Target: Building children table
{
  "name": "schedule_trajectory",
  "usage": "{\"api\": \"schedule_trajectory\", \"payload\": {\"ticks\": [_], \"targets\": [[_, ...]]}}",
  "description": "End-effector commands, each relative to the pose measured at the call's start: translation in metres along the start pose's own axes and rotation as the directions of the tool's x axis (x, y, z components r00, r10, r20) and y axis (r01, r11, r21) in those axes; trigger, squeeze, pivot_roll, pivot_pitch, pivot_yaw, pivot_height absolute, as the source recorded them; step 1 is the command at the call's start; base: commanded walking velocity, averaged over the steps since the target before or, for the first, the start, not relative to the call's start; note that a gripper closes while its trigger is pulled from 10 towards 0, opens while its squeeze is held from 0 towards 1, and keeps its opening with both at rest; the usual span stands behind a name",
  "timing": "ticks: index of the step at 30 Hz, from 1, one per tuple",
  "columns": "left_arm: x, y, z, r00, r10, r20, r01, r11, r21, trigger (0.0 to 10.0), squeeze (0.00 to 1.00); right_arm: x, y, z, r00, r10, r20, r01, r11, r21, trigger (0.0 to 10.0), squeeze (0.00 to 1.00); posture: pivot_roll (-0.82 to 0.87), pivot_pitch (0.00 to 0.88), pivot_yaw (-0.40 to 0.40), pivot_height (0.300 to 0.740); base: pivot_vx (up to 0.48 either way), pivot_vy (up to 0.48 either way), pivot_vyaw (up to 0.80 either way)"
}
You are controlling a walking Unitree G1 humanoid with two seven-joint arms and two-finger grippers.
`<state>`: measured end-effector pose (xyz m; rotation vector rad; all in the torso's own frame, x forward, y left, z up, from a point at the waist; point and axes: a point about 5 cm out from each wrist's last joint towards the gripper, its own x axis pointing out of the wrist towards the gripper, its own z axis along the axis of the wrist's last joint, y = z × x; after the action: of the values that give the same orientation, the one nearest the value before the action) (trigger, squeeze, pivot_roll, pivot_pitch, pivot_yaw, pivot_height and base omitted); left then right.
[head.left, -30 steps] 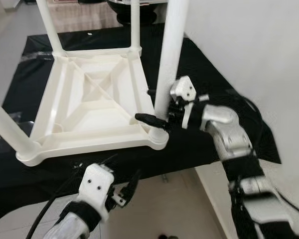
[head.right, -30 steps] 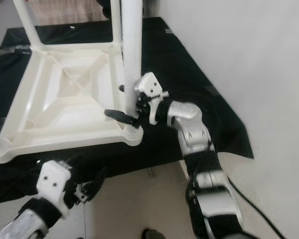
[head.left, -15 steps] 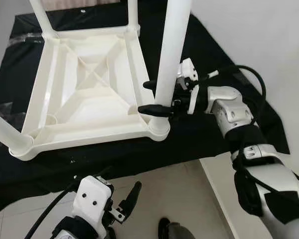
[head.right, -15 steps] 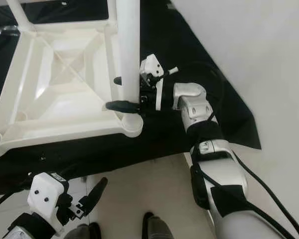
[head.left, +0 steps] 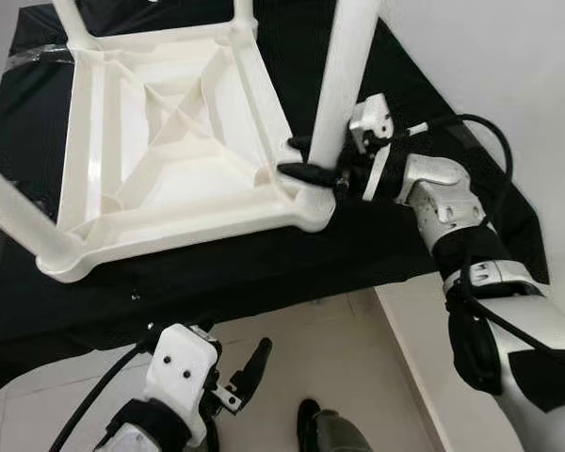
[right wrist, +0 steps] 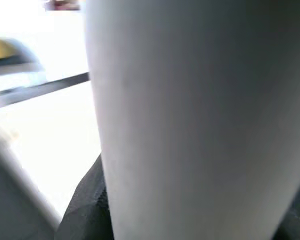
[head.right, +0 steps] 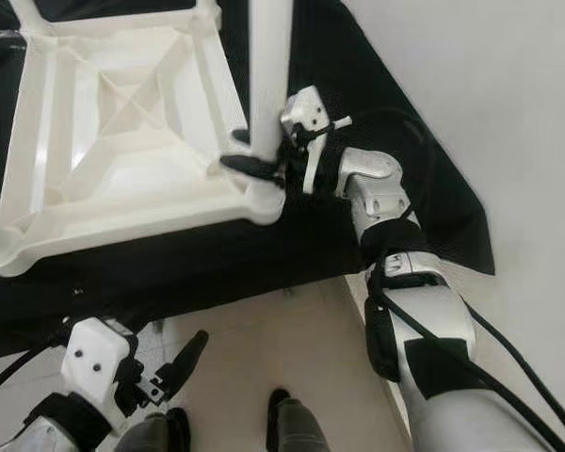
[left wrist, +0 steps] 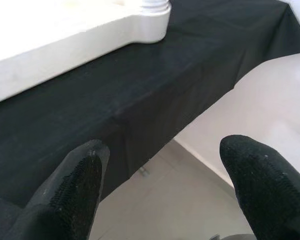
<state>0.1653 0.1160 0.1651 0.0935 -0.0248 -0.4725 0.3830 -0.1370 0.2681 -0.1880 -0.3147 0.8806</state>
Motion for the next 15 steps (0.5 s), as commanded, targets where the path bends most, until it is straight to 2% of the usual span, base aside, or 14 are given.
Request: {"api": "schedule_trajectory", "payload": {"ticks": [1, 2, 3, 4, 5, 6, 7, 10, 12, 13, 15], "targets": [[-0.001, -0.001, -0.005, 1.0, 0.013, -0.019, -0.014, 1.0, -0.01, 10.0, 0.0, -0.004, 0.0, -0.007, 0.995, -0.071, -0.066, 0.07, 0.997, -0.016, 0.0, 0.0, 0.09, 0.257, -0.085, 0.74, 0.0, 0.0, 0.0], [0.002, 0.002, -0.007, 1.0, 0.018, -0.017, -0.018, 1.0, -0.006, 10.0, 0.0, -0.007, 0.008, -0.013, 0.98, -0.178, -0.089, 0.177, 0.984, -0.027, 0.0, 0.0, 0.07, 0.236, -0.084, 0.74, 0.0, 0.0, 0.0], [0.004, 0.004, -0.008, 1.0, 0.024, -0.013, -0.024, 1.0, -0.003, 10.0, 0.0, -0.015, 0.028, -0.021, 0.908, -0.394, -0.141, 0.385, 0.919, -0.089, 0.0, 0.0, 0.05, 0.222, -0.079, 0.74, 0.0, 0.0, 0.0], [0.004, 0.004, -0.008, 1.0, 0.024, -0.013, -0.024, 1.0, -0.003, 10.0, 0.0, -0.015, 0.028, -0.021, 0.908, -0.394, -0.141, 0.385, 0.919, -0.089, 0.0, 0.0, 0.05, 0.222, -0.079, 0.74, 0.0, 0.0, 0.0], [0.011, 0.01, -0.01, 1.0, 0.025, -0.007, -0.025, 1.0, 0.004, 10.0, 0.0, -0.026, 0.076, -0.024, 0.808, -0.566, -0.165, 0.552, 0.824, -0.126, 0.0, 0.0, 0.02, 0.199, -0.072, 0.74, 0.0, 0.0, 0.0], [0.015, 0.012, -0.01, 1.0, 0.021, -0.002, -0.021, 1.0, 0.006, 10.0, 0.0, -0.021, 0.093, -0.024, 0.808, -0.567, -0.161, 0.554, 0.824, -0.117, 0.0, 0.0, 0.01, 0.187, -0.068, 0.74, 0.0, 0.0, 0.0], [0.018, 0.013, -0.011, 1.0, 0.017, 0.001, -0.017, 1.0, 0.008, 10.0, 0.0, -0.014, 0.102, -0.025, 0.828, -0.539, -0.155, 0.529, 0.842, -0.104, 0.0, 0.0, 0.01, 0.187, -0.068, 0.74, 0.0, 0.0, 0.0], [0.02, 0.013, -0.011, 1.0, 0.014, 0.004, -0.014, 1.0, 0.009, 10.0, 0.0, -0.009, 0.107, -0.027, 0.834, -0.534, -0.142, 0.524, 0.846, -0.103, 0.0, 0.0, 0.01, 0.187, -0.068, 0.74, 0.0, 0.0, 0.0], [0.029, 0.018, -0.014, 1.0, 0.012, 0.009, -0.012, 1.0, 0.024, 10.0, 0.0, 0.011, 0.102, -0.031, 0.834, -0.541, -0.112, 0.533, 0.841, -0.095, 0.0, 0.0, 0.0, 0.132, -0.051, 0.74, 0.0, 0.0, 0.0], [0.029, 0.018, -0.014, 1.0, 0.012, 0.009, -0.012, 1.0, 0.024, 10.0, 0.0, 0.011, 0.102, -0.031, 0.834, -0.541, -0.112, 0.533, 0.841, -0.095, 0.0, 0.0, 0.0, 0.132, -0.051, 0.74, 0.0, 0.0, 0.0], [0.037, 0.022, -0.016, 1.0, 0.018, 0.016, -0.019, 0.999, 0.039, 10.0, 0.0, 0.027, 0.102, -0.029, 0.844, -0.526, -0.103, 0.522, 0.851, -0.06, 0.0, 0.0, 0.01, 0.094, -0.056, 0.74, 0.0, 0.0, 0.0]]}}
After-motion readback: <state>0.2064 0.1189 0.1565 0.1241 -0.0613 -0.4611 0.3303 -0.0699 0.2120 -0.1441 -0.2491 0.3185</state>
